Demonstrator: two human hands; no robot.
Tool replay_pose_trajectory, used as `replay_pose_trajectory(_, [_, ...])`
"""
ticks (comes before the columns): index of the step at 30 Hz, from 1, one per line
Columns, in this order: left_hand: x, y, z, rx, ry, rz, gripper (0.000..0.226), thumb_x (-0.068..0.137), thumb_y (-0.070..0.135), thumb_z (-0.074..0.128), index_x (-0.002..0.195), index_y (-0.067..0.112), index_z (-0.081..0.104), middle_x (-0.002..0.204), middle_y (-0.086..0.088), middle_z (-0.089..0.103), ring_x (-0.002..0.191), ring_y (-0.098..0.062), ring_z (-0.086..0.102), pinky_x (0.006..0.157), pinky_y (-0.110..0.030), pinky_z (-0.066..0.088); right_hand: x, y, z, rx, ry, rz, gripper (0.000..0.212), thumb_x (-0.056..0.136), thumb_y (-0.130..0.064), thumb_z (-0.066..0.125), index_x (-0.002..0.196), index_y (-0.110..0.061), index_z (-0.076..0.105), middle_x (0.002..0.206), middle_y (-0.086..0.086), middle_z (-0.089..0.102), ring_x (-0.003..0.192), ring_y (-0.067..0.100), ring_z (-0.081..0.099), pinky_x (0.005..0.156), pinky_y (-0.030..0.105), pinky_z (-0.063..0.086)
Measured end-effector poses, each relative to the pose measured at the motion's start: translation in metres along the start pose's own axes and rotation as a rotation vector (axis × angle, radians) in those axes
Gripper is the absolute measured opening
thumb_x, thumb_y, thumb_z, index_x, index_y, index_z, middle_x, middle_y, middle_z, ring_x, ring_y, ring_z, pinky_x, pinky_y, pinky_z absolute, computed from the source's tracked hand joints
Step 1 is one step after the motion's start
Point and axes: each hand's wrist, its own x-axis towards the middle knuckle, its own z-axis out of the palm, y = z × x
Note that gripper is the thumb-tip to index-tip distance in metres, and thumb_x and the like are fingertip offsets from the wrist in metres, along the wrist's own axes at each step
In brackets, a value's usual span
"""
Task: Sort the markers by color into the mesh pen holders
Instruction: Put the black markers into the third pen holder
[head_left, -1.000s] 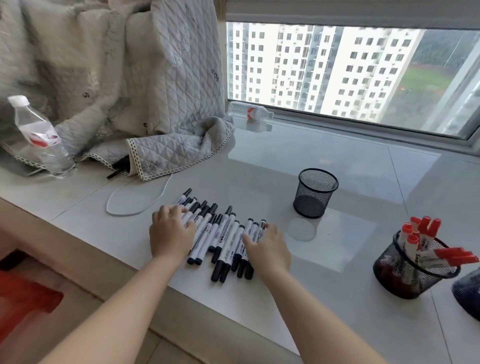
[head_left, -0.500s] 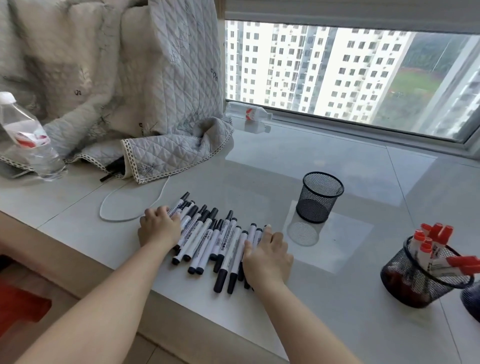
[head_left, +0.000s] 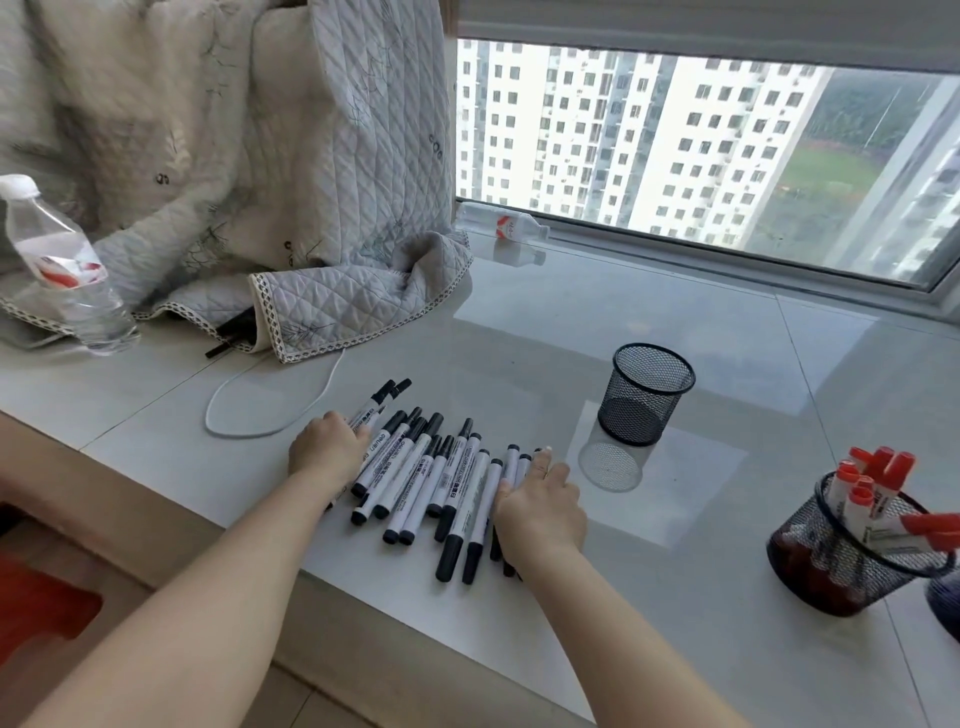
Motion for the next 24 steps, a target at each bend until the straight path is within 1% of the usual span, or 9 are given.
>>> replay_pose_trajectory(5, [0.002, -0.001, 0.0, -0.09, 0.044, -0.019, 0.044, 0.094, 0.034, 0.041, 0.106, -0.006, 0.052, 0.11, -0.026, 0.059, 0.1, -0.039, 0.055, 0.077, -0.038, 0.042, 0.002, -0.003, -0.003, 0.025, -0.038, 0.016, 0.063, 0.098, -0.036, 0.027, 0.147, -0.004, 0.005, 0.145, 0.015, 0.026, 0.126, 0.031, 0.034, 0.1, 0.037, 0.035])
replay_pose_trajectory(7, [0.0, -0.002, 0.002, -0.169, 0.09, -0.041, 0.041, 0.093, 0.03, 0.041, 0.104, -0.008, 0.052, 0.106, -0.028, 0.06, 0.097, -0.04, 0.055, 0.075, -0.038, 0.041, 0.004, -0.002, -0.004, 0.028, -0.04, 0.031, 0.059, 0.098, -0.034, 0.029, 0.145, -0.002, 0.012, 0.141, 0.016, 0.032, 0.124, 0.032, 0.037, 0.098, 0.037, 0.036])
replay_pose_trajectory(10, [-0.004, -0.003, 0.005, -0.282, 0.15, -0.063, 0.04, 0.093, 0.027, 0.042, 0.106, -0.009, 0.053, 0.106, -0.029, 0.059, 0.098, -0.041, 0.055, 0.077, -0.04, 0.042, 0.005, 0.0, -0.006, 0.038, -0.014, 0.036, 0.04, 0.097, -0.025, 0.03, 0.131, -0.004, 0.032, 0.13, 0.015, 0.043, 0.117, 0.033, 0.045, 0.091, 0.037, 0.04])
replay_pose_trajectory(12, [-0.004, -0.004, 0.005, -0.336, 0.162, -0.067, 0.04, 0.093, 0.027, 0.041, 0.107, -0.009, 0.053, 0.105, -0.03, 0.059, 0.098, -0.041, 0.055, 0.077, -0.04, 0.042, 0.007, 0.001, -0.007, 0.05, 0.008, 0.038, 0.029, 0.096, -0.017, 0.031, 0.122, -0.006, 0.037, 0.125, 0.015, 0.048, 0.114, 0.033, 0.049, 0.087, 0.036, 0.041])
replay_pose_trajectory(14, [-0.003, -0.005, 0.004, -0.381, 0.165, -0.081, 0.039, 0.093, 0.028, 0.041, 0.105, -0.007, 0.054, 0.103, -0.03, 0.06, 0.095, -0.041, 0.055, 0.076, -0.04, 0.042, 0.008, 0.003, -0.008, 0.073, 0.017, 0.037, 0.024, 0.095, -0.014, 0.032, 0.116, -0.006, 0.04, 0.123, 0.014, 0.051, 0.112, 0.032, 0.053, 0.084, 0.035, 0.042])
replay_pose_trajectory(17, [-0.004, -0.007, 0.0, -0.413, 0.174, -0.112, 0.04, 0.094, 0.028, 0.041, 0.106, -0.007, 0.054, 0.103, -0.031, 0.06, 0.096, -0.042, 0.055, 0.077, -0.042, 0.043, 0.01, 0.009, -0.009, 0.096, 0.022, 0.021, 0.021, 0.094, -0.02, 0.038, 0.109, -0.007, 0.044, 0.117, 0.012, 0.057, 0.107, 0.032, 0.057, 0.077, 0.032, 0.041])
replay_pose_trajectory(20, [-0.003, -0.007, -0.003, -0.444, 0.171, -0.147, 0.042, 0.094, 0.028, 0.041, 0.107, -0.009, 0.053, 0.105, -0.032, 0.059, 0.099, -0.044, 0.055, 0.079, -0.043, 0.043, 0.011, 0.015, -0.011, 0.096, 0.023, -0.009, 0.022, 0.09, -0.027, 0.044, 0.102, -0.009, 0.047, 0.106, 0.01, 0.062, 0.097, 0.03, 0.059, 0.067, 0.029, 0.037])
replay_pose_trajectory(22, [-0.002, -0.011, -0.005, -0.503, 0.16, -0.176, 0.042, 0.094, 0.03, 0.04, 0.108, -0.009, 0.052, 0.106, -0.031, 0.06, 0.099, -0.043, 0.056, 0.079, -0.043, 0.044, 0.011, 0.017, -0.013, 0.126, 0.02, -0.007, 0.021, 0.086, -0.03, 0.046, 0.095, -0.01, 0.048, 0.098, 0.009, 0.062, 0.089, 0.029, 0.058, 0.064, 0.028, 0.035])
replay_pose_trajectory(24, [-0.002, -0.014, -0.007, -0.577, 0.152, -0.188, 0.041, 0.095, 0.032, 0.039, 0.107, -0.005, 0.051, 0.099, -0.025, 0.065, 0.094, -0.038, 0.06, 0.074, -0.04, 0.045, 0.012, 0.019, -0.015, 0.174, 0.022, 0.015, 0.022, 0.083, -0.031, 0.048, 0.092, -0.011, 0.05, 0.085, 0.005, 0.058, 0.079, 0.027, 0.053, 0.063, 0.028, 0.035])
